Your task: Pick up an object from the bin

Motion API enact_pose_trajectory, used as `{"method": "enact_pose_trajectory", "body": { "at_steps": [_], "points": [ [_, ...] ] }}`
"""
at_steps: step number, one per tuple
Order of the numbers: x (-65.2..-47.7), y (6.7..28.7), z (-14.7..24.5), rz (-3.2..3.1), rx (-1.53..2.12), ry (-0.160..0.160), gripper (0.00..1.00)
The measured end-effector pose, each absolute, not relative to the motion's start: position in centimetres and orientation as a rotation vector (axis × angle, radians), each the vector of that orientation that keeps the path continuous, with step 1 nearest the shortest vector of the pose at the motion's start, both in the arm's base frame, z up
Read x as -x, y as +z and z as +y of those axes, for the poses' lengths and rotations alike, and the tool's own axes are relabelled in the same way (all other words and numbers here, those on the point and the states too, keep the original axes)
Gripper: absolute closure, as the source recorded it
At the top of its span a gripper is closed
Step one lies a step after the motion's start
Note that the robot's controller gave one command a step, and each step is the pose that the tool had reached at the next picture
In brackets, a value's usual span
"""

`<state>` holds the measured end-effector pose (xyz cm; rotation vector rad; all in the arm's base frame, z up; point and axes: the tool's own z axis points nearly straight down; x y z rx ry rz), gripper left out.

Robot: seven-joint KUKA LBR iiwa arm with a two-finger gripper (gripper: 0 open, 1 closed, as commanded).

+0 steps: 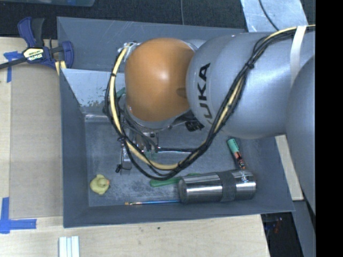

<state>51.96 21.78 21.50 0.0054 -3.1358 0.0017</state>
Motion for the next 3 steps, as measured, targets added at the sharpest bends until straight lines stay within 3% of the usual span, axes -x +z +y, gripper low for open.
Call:
{"method": "enact_pose_trajectory", "body": {
  "at_steps": [1,2,3],
  "points": [
    [-52.2,22.0,21.7,-3.144,0.001,-0.002,0.0],
    [-50.1,12.4,23.3,-3.124,-0.369,-0.002,0.0],
    [-49.9,13.2,24.1,-3.122,-0.425,-0.005,0.0]
  ]
}}
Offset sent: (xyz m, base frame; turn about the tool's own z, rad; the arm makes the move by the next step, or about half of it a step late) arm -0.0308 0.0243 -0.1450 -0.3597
